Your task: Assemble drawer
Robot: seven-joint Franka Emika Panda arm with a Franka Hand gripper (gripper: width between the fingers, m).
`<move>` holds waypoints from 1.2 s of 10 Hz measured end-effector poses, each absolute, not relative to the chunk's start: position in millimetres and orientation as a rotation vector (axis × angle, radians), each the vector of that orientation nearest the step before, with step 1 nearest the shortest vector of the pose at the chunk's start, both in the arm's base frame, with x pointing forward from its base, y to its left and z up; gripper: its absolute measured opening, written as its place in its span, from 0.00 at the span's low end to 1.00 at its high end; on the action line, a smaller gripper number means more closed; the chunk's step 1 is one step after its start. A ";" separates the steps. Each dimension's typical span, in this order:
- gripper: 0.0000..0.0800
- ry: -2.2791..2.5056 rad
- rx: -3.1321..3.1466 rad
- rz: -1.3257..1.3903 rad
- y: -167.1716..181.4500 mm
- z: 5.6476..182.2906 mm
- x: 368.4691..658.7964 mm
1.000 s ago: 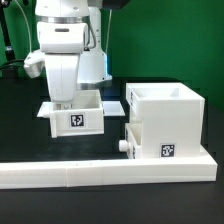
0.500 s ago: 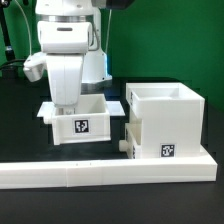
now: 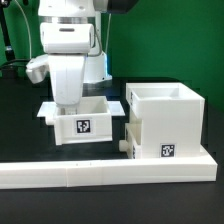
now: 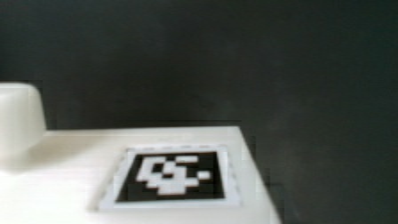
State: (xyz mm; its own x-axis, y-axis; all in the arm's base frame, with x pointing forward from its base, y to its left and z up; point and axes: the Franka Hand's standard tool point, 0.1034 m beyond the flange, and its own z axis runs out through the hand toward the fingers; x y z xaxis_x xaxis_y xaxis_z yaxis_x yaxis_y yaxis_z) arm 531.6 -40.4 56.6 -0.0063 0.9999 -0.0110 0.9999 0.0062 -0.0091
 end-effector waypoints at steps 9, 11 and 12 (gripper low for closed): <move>0.05 2.164 2.265 -0.005 -11.9 53.8 539.4; 0.05 2.173 2.257 -0.005 -8.9 53.8 539.5; 0.05 2.184 2.243 -0.008 -4.6 53.7 539.3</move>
Offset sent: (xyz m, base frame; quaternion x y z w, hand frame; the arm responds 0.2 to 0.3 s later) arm 0.0070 0.0149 0.0031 0.0043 -0.0182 0.0229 0.9996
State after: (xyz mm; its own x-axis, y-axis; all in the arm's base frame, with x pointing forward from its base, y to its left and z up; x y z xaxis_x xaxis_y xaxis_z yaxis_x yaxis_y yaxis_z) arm 539.3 -4.6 53.7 0.0267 0.9996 -0.0115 0.9996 -0.0267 0.0041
